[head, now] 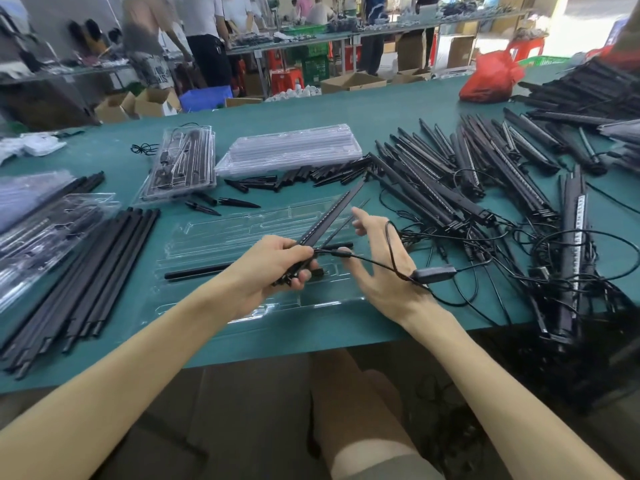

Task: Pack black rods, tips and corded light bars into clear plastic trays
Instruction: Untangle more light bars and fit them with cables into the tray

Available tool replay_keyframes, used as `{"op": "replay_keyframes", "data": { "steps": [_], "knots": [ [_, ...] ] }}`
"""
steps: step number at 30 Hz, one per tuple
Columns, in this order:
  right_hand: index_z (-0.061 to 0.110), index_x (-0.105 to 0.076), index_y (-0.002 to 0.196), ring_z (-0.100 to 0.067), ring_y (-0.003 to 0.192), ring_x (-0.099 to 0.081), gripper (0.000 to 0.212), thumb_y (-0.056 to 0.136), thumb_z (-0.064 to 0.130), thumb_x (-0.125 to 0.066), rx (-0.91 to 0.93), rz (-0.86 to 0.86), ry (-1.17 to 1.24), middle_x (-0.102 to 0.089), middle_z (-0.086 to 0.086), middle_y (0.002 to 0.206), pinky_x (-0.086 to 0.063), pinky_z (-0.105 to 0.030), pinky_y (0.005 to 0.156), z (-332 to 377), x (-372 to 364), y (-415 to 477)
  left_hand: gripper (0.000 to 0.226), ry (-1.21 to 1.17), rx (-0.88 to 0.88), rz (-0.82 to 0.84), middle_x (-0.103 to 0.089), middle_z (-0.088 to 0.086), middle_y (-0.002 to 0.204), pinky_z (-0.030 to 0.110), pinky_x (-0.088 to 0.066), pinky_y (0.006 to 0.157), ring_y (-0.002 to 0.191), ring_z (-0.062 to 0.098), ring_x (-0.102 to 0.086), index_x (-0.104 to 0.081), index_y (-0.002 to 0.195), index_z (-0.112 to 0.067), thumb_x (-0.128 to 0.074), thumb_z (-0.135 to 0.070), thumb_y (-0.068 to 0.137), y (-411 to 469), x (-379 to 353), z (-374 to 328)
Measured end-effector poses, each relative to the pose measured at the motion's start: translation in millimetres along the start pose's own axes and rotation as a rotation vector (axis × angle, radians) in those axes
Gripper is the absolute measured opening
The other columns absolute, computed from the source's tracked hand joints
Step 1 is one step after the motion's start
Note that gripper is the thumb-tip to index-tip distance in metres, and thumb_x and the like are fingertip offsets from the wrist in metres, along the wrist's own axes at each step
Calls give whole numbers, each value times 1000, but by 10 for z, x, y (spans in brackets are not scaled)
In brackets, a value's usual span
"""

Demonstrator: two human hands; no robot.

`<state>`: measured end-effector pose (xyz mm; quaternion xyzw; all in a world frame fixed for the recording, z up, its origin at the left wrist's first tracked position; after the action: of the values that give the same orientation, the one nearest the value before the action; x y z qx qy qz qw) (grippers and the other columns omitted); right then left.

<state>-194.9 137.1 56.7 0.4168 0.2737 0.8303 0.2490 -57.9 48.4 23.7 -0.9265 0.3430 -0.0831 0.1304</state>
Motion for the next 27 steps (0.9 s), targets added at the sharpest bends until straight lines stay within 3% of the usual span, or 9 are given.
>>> {"op": "replay_keyframes", "data": {
  "steps": [3, 6, 9, 11, 14, 18, 22, 27],
  "knots": [
    [15, -42, 146, -9, 108, -57, 51, 99, 29, -59, -66, 26, 186, -58, 0, 113, -43, -22, 98, -51, 56, -7, 13, 88, -79, -47, -66, 4, 78, 18, -46, 48, 58, 10, -55, -62, 100, 0, -55, -12, 103, -18, 94, -70],
    [21, -47, 141, -7, 94, -63, 49, 95, 21, -65, -138, 149, 269, -66, 7, 97, -46, -17, 89, -95, -6, -52, 13, 120, -148, -145, -65, 5, 77, 20, -47, 48, 56, 10, -55, -61, 95, -1, -55, -9, 102, -45, 255, -177],
    [19, -61, 127, -14, 81, -70, 36, 94, 27, -69, -275, 238, 526, -74, -2, 87, -53, -21, 77, -146, -70, -104, 16, 148, -154, -221, -64, 5, 76, 19, -47, 48, 56, 10, -55, -62, 93, 0, -54, -11, 103, -59, 416, -248],
    [10, -69, 112, -25, 73, -71, 25, 94, 27, -68, -388, 185, 841, -75, -12, 83, -54, -26, 67, -180, -6, -70, 17, 170, -130, -195, -63, 6, 77, 18, -46, 47, 55, 10, -54, -62, 94, 1, -54, -11, 103, -70, 464, -251],
    [8, -71, 100, -20, 68, -67, 26, 91, 31, -66, -562, 15, 1074, -74, -11, 81, -53, -23, 61, -344, 136, 41, 24, 273, -111, -86, -63, 5, 72, 18, -43, 46, 54, 11, -50, -67, 95, 5, -57, -16, 102, -129, 403, -229],
    [14, -67, 92, -8, 59, -58, 18, 90, 31, -72, -752, -177, 1024, -69, 3, 68, -50, -15, 57, -612, 233, 167, 31, 396, -169, 48, -54, 3, 54, 17, -37, 44, 46, 13, -43, -69, 85, 0, -60, -26, 101, -280, 226, -277],
    [17, -66, 85, -2, 46, -48, 17, 87, 30, -77, -865, -329, 923, -65, 6, 57, -42, -12, 46, -860, 336, 170, 33, 432, -190, 149, -53, 5, 55, 17, -36, 43, 46, 14, -42, -67, 84, -2, -61, -30, 100, -412, 200, -332],
    [13, -66, 82, -1, 40, -43, 19, 91, 28, -74, -945, -429, 807, -64, 4, 61, -35, -13, 40, -1161, 455, 30, 32, 441, -159, 230, -48, 9, 57, 17, -34, 43, 47, 15, -38, -66, 84, -6, -63, -35, 97, -545, 433, -268]
  ]
}}
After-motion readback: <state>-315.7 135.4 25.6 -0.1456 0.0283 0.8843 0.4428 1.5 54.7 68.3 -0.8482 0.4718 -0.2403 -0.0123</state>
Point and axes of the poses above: each hand's wrist, its own y-axis towards the middle knuckle, its own x-axis out of the back of the hand, z = x × y, the point moved 10 cm from there along y, towards the middle knuckle
